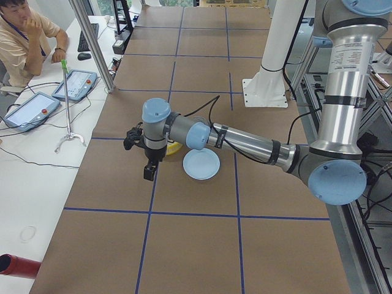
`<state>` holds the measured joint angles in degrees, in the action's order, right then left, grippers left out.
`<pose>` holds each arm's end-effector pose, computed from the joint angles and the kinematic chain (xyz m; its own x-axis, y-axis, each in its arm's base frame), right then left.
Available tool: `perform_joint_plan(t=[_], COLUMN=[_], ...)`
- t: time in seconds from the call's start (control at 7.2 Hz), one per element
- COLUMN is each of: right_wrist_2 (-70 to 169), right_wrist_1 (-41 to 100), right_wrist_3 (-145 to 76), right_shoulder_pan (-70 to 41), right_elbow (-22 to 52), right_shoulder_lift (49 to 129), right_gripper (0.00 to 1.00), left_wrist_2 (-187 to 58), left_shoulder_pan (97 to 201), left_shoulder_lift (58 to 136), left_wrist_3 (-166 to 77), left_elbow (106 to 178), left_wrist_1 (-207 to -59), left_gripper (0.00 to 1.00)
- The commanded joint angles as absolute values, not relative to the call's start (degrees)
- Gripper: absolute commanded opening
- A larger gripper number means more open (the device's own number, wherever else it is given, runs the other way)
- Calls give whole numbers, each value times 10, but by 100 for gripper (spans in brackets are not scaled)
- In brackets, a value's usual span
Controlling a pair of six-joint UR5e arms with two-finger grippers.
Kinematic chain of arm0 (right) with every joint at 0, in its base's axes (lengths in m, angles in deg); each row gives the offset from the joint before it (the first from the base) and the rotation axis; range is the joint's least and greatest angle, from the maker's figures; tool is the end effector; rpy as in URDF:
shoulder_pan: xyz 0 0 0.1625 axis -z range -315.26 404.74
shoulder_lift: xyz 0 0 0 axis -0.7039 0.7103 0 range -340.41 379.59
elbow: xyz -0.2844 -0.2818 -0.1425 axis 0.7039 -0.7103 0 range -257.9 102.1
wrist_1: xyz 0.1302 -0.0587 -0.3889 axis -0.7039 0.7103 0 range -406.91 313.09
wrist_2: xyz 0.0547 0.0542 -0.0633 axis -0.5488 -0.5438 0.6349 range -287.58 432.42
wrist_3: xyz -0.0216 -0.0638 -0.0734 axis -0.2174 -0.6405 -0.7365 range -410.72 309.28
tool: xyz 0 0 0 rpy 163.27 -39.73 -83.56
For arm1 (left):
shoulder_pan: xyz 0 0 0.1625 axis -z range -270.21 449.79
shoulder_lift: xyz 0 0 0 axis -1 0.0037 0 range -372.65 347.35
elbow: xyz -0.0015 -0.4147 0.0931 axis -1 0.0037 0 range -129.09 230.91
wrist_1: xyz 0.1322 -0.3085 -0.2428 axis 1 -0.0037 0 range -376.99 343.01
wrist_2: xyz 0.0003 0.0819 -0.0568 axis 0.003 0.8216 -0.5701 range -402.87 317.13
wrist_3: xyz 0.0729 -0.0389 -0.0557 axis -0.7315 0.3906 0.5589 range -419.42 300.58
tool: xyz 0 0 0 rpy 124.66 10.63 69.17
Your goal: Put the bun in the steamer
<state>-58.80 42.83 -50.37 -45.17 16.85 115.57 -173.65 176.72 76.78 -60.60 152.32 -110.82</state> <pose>0.0670 -0.4465 0.6702 0.7521 0.0160 0.6588 -0.0031 0.9998 -0.0208 -0.0416 -0.4995 0.5614 0.7460 0.2257 -0.6266 -0.0672 0.9615 0.2663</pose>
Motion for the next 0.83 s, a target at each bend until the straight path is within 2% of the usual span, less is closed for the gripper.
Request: perform_joint_plan(t=[0.0,0.69], right_wrist_2=[-588,-588], right_wrist_1=[428,428], right_wrist_3=[-504,-504], right_shoulder_pan=[-452,-452], right_elbow=[168,168], right_shoulder_lift=[1156,1156], right_gripper=[100,100], left_wrist_2=[-1777,-1782], left_shoulder_pan=[1822,1838], left_shoulder_lift=[676,679], left_wrist_3=[-690,-695], left_elbow=[1524,1556], left_wrist_1=[-1107,-992], left_gripper=[100,100])
